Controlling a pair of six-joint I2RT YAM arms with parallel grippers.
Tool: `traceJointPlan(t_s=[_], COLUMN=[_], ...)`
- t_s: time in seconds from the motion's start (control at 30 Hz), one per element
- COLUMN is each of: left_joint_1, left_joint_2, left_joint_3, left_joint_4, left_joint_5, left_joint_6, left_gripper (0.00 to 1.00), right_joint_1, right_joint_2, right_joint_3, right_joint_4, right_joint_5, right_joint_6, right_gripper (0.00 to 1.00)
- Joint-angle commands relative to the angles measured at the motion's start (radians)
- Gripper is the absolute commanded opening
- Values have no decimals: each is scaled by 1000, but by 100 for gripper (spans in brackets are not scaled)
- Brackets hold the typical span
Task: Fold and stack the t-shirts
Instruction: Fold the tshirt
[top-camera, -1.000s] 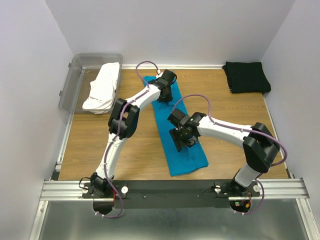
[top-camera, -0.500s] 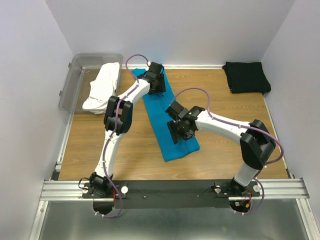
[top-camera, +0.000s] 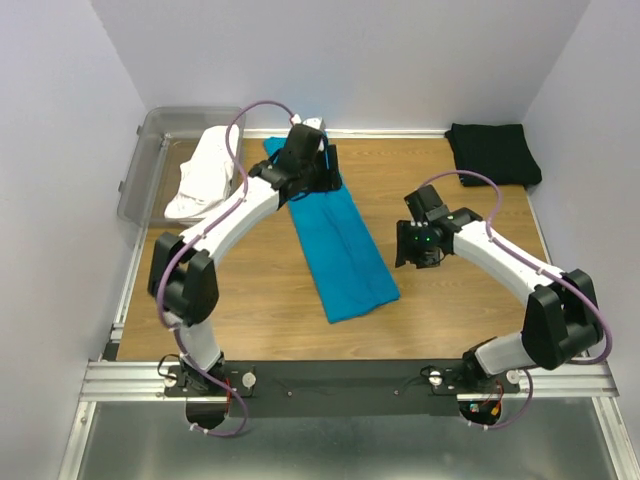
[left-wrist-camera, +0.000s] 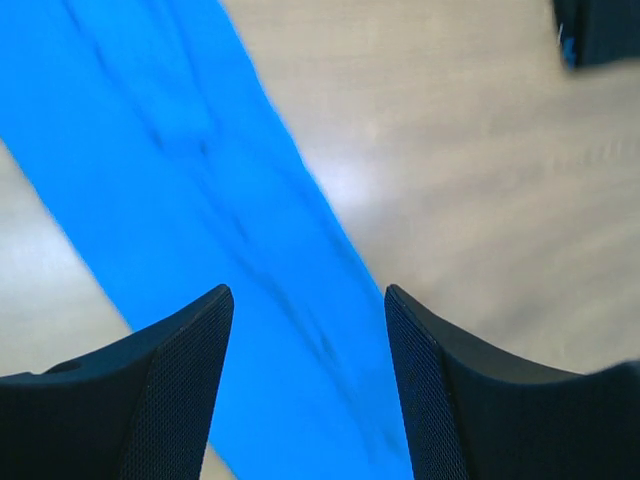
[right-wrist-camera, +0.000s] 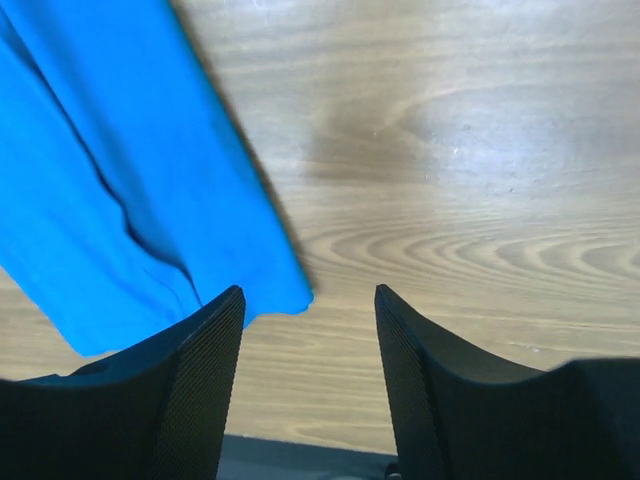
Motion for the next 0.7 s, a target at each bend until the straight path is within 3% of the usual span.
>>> traceJointPlan(t_s=[0.0,0.17,0.37,0.67], left_joint_1=[-68,-183,-310,-398], left_joint_2=[-125,-286,-386,-302], left_joint_3=[-231,-571,-773,-752], left_joint_4=[-72,-61,-37,-29], left_joint_5=[-60,-65,-42,-52], left_joint_6=[-115,-296,-493,-612], left_gripper=[70,70,69,68], right_joint_1=[-24,-29,-31,-31], right_joint_2=[-29,-32,2,82], right_joint_3=[-42,-121,-155,-175], right_joint_4=[32,51,107,172], right_joint_5=[-119,-144,-193,-225], right_joint_6=[-38,-36,-70,-75], right_gripper=[61,60,58,54])
